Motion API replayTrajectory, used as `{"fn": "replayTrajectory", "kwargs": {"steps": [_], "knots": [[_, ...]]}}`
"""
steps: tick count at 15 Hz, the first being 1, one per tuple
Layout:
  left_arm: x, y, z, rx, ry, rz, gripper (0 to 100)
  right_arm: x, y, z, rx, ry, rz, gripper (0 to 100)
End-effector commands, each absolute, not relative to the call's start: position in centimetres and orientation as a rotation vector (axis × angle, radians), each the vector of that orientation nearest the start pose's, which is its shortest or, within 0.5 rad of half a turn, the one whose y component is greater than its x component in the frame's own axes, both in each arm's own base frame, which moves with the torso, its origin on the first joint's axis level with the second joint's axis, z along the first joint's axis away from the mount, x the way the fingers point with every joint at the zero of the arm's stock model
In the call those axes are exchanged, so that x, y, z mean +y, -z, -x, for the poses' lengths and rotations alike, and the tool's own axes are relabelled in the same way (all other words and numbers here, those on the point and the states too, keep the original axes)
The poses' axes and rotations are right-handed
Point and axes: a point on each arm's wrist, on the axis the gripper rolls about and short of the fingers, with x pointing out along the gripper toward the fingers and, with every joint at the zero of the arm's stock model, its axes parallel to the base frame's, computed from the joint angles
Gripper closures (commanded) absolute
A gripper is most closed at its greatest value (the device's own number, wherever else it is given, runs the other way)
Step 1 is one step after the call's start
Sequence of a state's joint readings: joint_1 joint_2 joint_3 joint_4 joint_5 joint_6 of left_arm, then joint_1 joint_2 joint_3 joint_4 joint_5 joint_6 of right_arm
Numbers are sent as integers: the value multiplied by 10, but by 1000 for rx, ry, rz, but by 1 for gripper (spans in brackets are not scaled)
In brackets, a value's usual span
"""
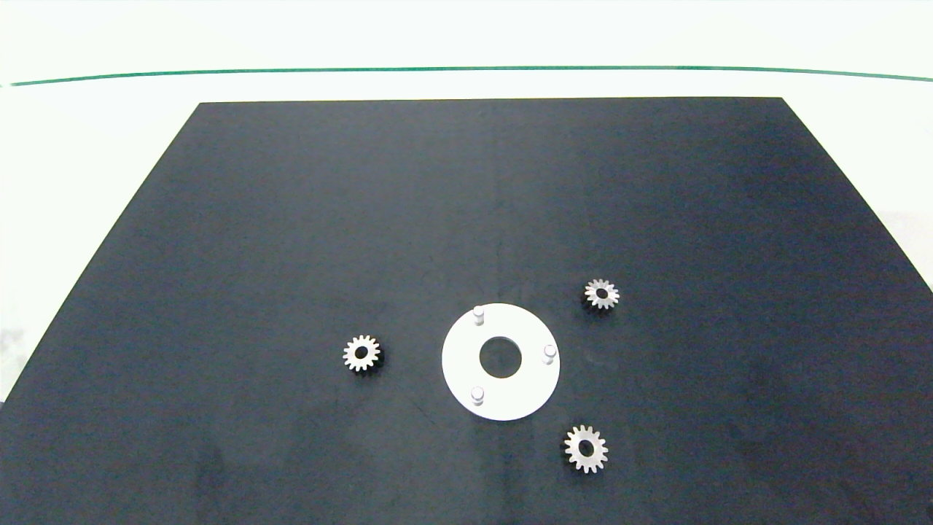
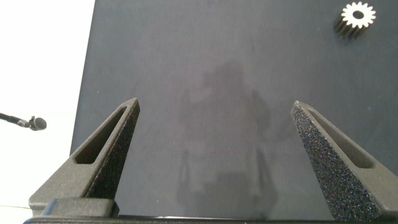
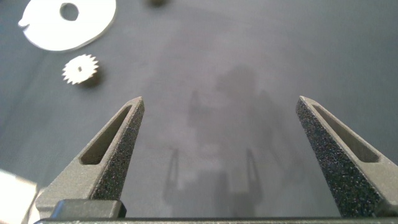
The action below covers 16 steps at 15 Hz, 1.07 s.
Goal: Install three planetary gears onto the carrier pins
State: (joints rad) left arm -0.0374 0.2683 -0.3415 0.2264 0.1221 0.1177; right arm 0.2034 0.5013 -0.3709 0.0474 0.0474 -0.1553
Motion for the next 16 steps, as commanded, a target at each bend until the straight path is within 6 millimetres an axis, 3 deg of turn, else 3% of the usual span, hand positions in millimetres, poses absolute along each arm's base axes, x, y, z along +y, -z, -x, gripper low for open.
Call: {"fn": "replayTrajectory", "kwargs": {"steps": [1, 7, 16], "knots": [[3, -153, 17, 175, -75, -133, 0, 31, -198, -64, 276, -511, 309, 0], [3, -153, 19, 166, -80, -133, 0, 76, -187, -86, 404, -712, 442, 0], [3, -152, 21, 152, -83, -132, 0, 100, -176, -113, 528, -706, 479, 0]]}}
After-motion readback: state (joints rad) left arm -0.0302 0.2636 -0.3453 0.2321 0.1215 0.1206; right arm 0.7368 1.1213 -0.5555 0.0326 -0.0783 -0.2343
